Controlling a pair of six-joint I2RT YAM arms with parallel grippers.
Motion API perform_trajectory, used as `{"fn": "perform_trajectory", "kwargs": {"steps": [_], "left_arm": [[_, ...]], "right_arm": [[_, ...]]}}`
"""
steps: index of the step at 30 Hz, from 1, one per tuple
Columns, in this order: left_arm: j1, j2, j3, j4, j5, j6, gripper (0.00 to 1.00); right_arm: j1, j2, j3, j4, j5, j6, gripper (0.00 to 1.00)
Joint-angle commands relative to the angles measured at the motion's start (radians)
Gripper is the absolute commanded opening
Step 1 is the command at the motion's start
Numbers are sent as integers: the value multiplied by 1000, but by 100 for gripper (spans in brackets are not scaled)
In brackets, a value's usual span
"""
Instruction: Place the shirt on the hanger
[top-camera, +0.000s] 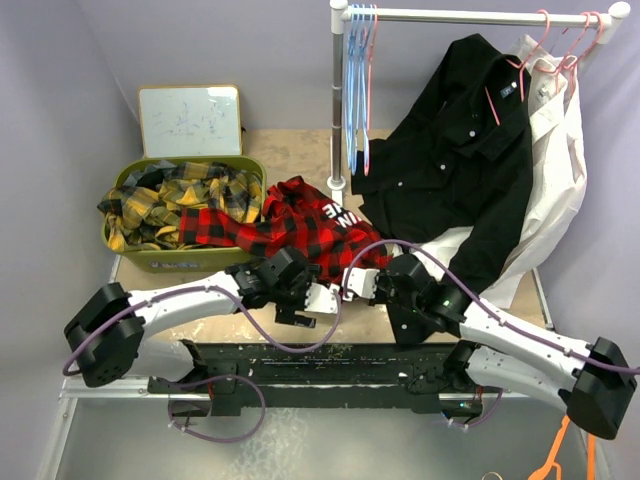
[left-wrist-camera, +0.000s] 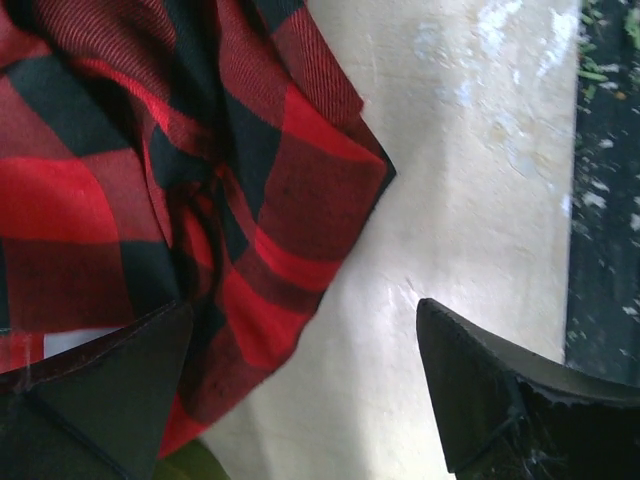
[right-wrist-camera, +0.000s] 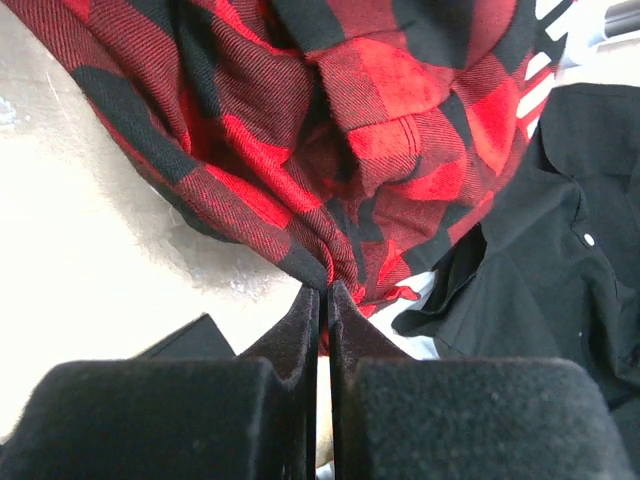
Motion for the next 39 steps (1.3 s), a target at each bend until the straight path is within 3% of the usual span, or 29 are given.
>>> {"fn": "perform_trajectory", "kwargs": {"steps": [1, 3, 6, 7, 9, 10, 14, 18, 24, 33, 39], "left_arm": [[-6, 53, -27, 237, -4, 39, 92], [-5, 86, -43, 285, -16, 40, 84], [-4, 119, -61, 355, -44, 39, 62], [-5, 123, -57, 355, -45, 32, 49], [-4, 124, -27, 323, -47, 13, 10], [-5, 123, -3, 285, -51, 0, 0], [10, 102, 194, 42, -46, -51, 0], [88, 69, 437, -236, 69, -100, 0], [211, 15, 737, -490, 201, -120, 0], [218, -9, 1066, -672, 123, -119, 0], [216, 39, 1371, -711, 23, -95, 0]], "right_arm": [[-4, -66, 19, -10, 19, 66, 0], [-4, -77, 27, -21, 20, 69, 0], [-4, -94, 32, -20, 20, 73, 0], [-4, -103, 33, -15, 20, 74, 0], [-4, -123, 36, -5, 23, 79, 0], [-4, -134, 41, 1, 24, 84, 0], [-4, -170, 95, 24, 32, 138, 0], [-4, -176, 212, 33, 39, 214, 0], [-4, -136, 362, 69, 68, 297, 0], [-4, 10, 691, 88, 207, 341, 0], [-4, 164, 1094, 68, 305, 318, 0]]}}
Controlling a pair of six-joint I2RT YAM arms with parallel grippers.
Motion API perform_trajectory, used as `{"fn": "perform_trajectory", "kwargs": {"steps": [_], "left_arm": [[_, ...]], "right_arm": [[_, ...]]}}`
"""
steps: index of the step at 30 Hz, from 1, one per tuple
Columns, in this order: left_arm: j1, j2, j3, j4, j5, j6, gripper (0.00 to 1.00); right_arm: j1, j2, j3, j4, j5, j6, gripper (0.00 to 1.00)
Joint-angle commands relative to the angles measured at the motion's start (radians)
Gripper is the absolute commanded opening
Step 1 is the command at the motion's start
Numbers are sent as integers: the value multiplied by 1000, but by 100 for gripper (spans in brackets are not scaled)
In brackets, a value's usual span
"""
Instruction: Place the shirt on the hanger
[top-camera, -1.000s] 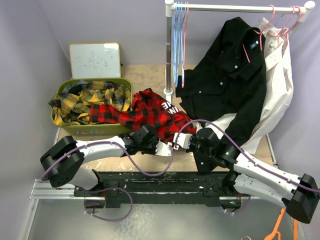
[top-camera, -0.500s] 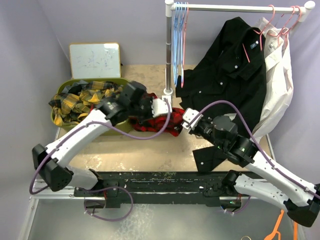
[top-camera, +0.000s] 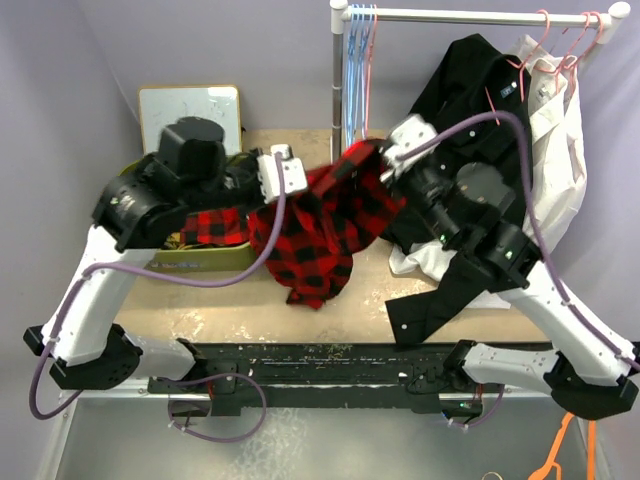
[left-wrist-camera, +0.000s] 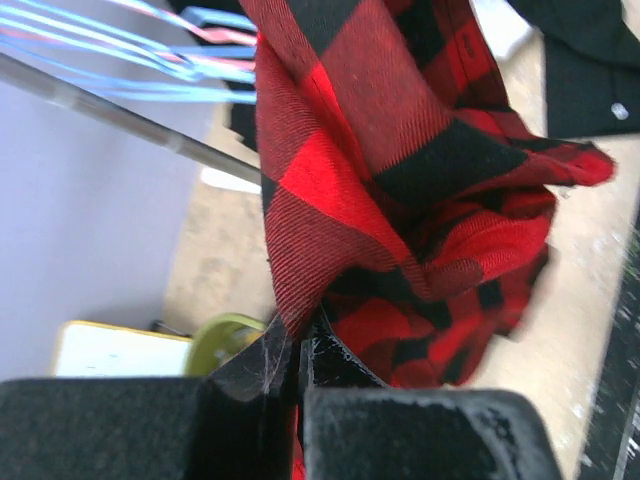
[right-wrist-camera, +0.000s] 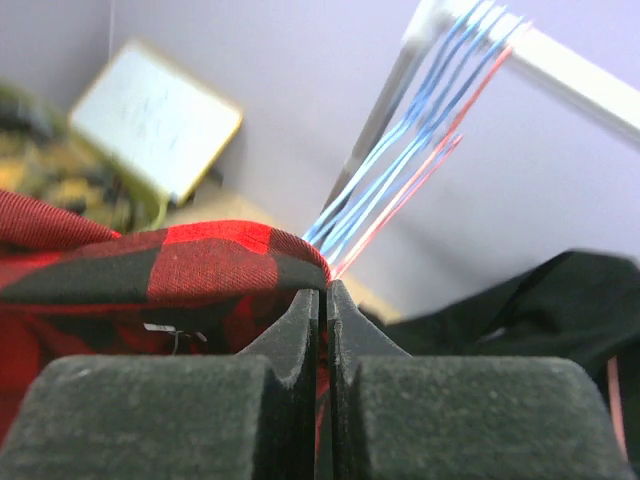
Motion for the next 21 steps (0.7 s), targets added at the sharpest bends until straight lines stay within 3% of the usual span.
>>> {"fn": "perform_trajectory", "kwargs": {"steps": [1, 6, 9, 12, 16, 19, 21], "left_arm": [[-2, 28, 237, 6, -99, 14, 0], [-2, 81, 365, 116, -240, 3, 0], [0, 77, 297, 207, -321, -5, 1], [15, 36, 38, 341, -346, 8, 2], [148, 32, -301, 463, -164, -63, 2], [183, 86, -430, 528, -83, -82, 3], [183, 160, -434, 529, -35, -108, 4]], "right_arm": [[2, 84, 312, 47, 90, 0, 0], [2, 185, 556, -4, 64, 34, 0], [2, 209, 561, -36, 74, 80, 0], [2, 178, 406, -97, 83, 190, 0], [2, 45, 57, -54, 130, 378, 0], [2, -26, -157, -64, 185, 565, 0], [1, -59, -287, -46, 191, 687, 0]]}}
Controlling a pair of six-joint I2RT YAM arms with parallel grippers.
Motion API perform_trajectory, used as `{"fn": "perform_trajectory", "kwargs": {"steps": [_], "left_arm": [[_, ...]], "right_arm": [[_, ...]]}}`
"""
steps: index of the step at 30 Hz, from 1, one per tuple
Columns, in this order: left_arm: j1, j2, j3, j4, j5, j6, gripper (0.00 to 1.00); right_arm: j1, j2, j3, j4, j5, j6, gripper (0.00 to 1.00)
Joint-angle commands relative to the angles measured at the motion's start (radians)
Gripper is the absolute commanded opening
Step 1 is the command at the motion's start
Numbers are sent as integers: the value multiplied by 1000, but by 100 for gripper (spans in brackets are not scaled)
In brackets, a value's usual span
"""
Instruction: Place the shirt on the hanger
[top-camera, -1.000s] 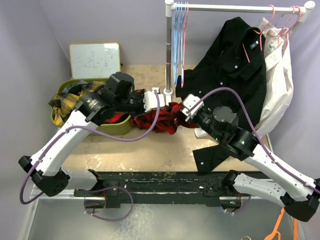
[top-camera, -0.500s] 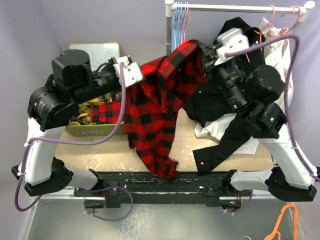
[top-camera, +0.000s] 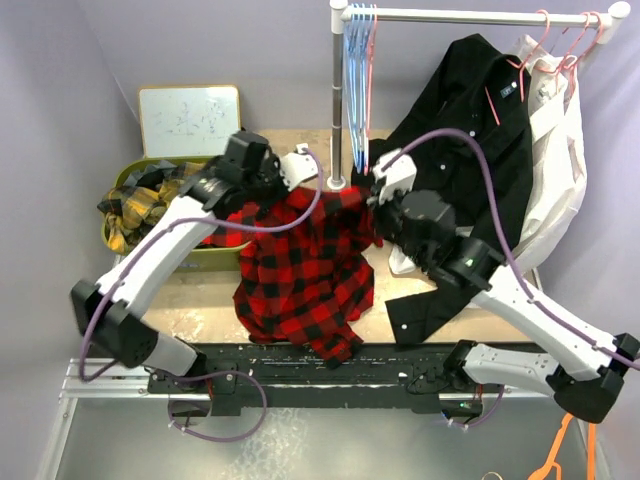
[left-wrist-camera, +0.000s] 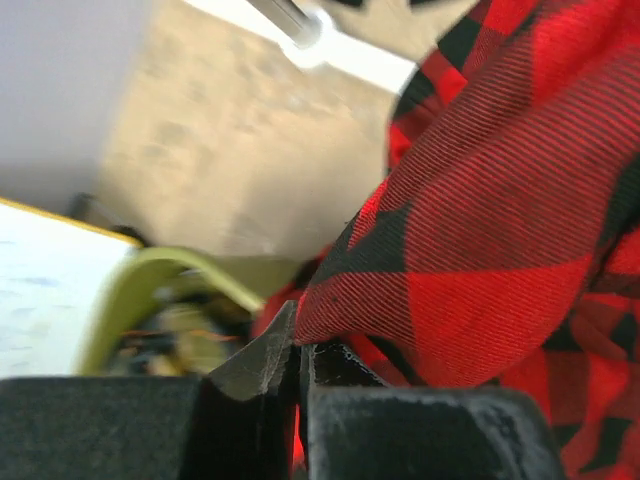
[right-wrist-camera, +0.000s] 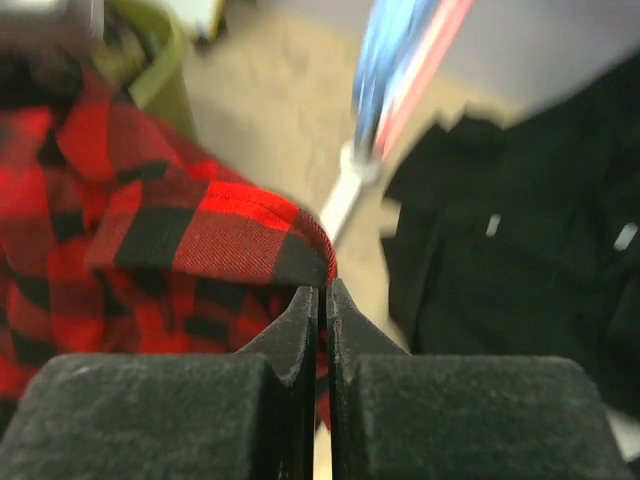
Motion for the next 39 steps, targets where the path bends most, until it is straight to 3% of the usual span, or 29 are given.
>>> {"fn": "perform_trajectory", "kwargs": {"steps": [1, 6, 10, 11, 13, 15, 16, 20, 23, 25, 27, 31, 39], "left_arm": [[14, 120, -25, 109, 157, -81, 4], [13, 332, 55, 111, 229, -127, 4], [14, 426, 135, 87, 225, -143, 12], [15, 435, 155, 70, 219, -150, 19], [16, 429, 185, 48, 186, -170, 62], [16, 394, 201, 18, 138, -185, 92], [16, 362, 206, -1, 109, -192, 100], [24, 187, 194, -114, 100, -165, 99], [16, 86, 200, -268, 207, -111, 99], [-24, 61, 187, -383, 237, -74, 99], [-117, 44, 113, -445, 178, -46, 99], [-274, 18, -70, -442, 146, -24, 99], [-368, 106, -185, -223, 114, -42, 99]], "right_arm": [[1, -90, -226, 29, 69, 350, 0], [-16, -52, -376, 67, 118, 526, 0], [-144, -1, -400, 110, 37, 597, 0], [-175, 18, -401, 109, 21, 616, 0], [-200, 51, -403, 121, 28, 618, 0], [-209, 87, -393, 117, 75, 618, 0], [-222, 108, -386, 106, 89, 624, 0], [-318, 170, -378, 108, 40, 653, 0], [-374, 189, -393, 139, -12, 641, 0], [-396, 193, -397, 152, -27, 631, 0], [-414, 191, -399, 159, -38, 626, 0], [-433, 177, -415, 188, -69, 622, 0], [-439, 154, -439, 215, -119, 642, 0]]}}
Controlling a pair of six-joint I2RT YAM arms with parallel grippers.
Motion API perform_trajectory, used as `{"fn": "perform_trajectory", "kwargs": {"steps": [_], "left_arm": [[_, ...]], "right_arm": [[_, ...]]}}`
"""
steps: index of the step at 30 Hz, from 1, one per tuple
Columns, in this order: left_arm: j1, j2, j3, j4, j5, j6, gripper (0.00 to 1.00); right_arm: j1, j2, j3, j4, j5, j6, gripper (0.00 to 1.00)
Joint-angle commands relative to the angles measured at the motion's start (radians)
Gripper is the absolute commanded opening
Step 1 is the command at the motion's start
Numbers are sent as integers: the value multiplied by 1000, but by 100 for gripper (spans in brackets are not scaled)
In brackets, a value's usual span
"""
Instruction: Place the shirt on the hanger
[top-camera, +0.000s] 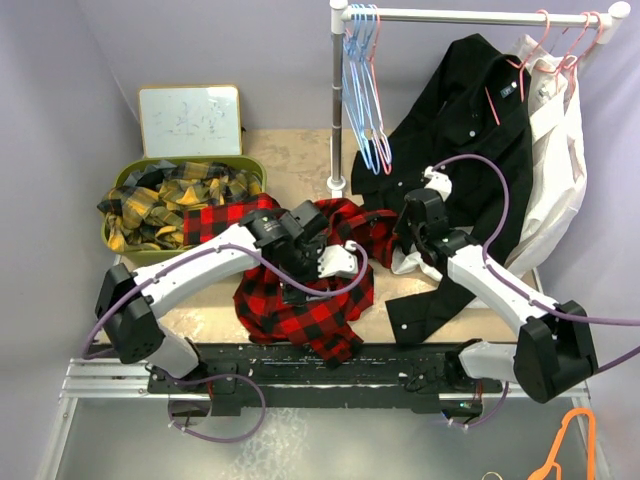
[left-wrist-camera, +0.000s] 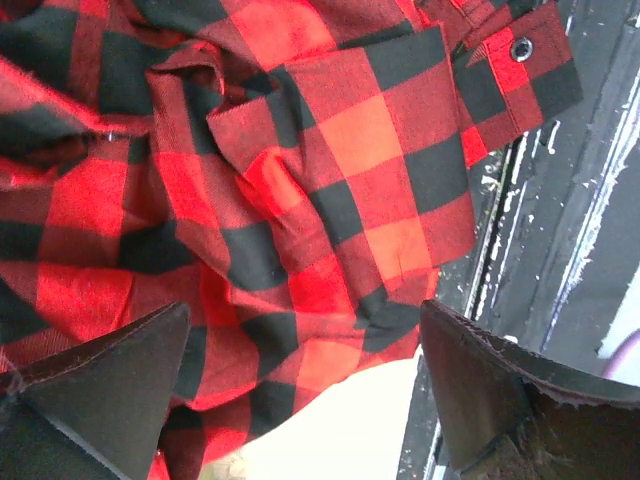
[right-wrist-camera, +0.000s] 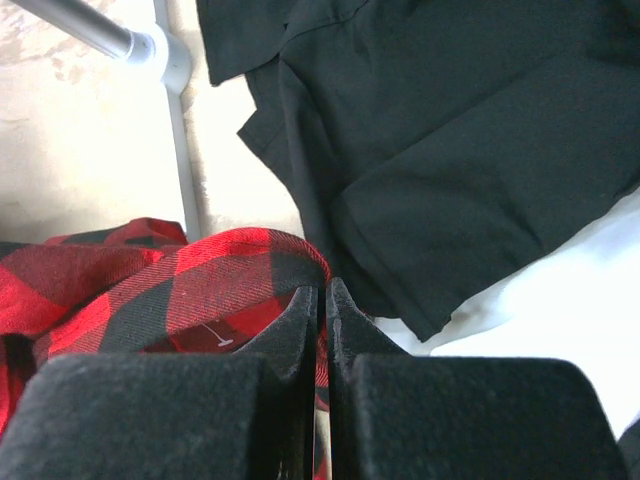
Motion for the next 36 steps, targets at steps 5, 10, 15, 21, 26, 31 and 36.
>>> {"fn": "perform_trajectory", "kwargs": {"steps": [5, 10, 15, 21, 26, 31, 36], "left_arm": [[-32, 115, -47, 234, -67, -3, 91], [-32, 159, -103, 270, -51, 1, 62], [-34, 157, -102, 215, -15, 39, 0], [-35, 23, 12, 116, -28, 115, 0], [-29, -62, 137, 5, -61, 157, 0], [25, -119, 157, -13, -128, 175, 0], [216, -154, 172, 51, -106, 190, 0]], "right_arm": [[-5, -20, -6, 67, -94, 31, 0], [-5, -23, 5, 53, -84, 6, 0], [-5, -29, -10, 57, -77, -5, 0], [-5, -45, -30, 61, -89, 6, 0], [-5, -47, -39, 66, -86, -3, 0], [-5, -35, -36, 69, -93, 7, 0], [-5, -30, -29, 70, -100, 16, 0]]}}
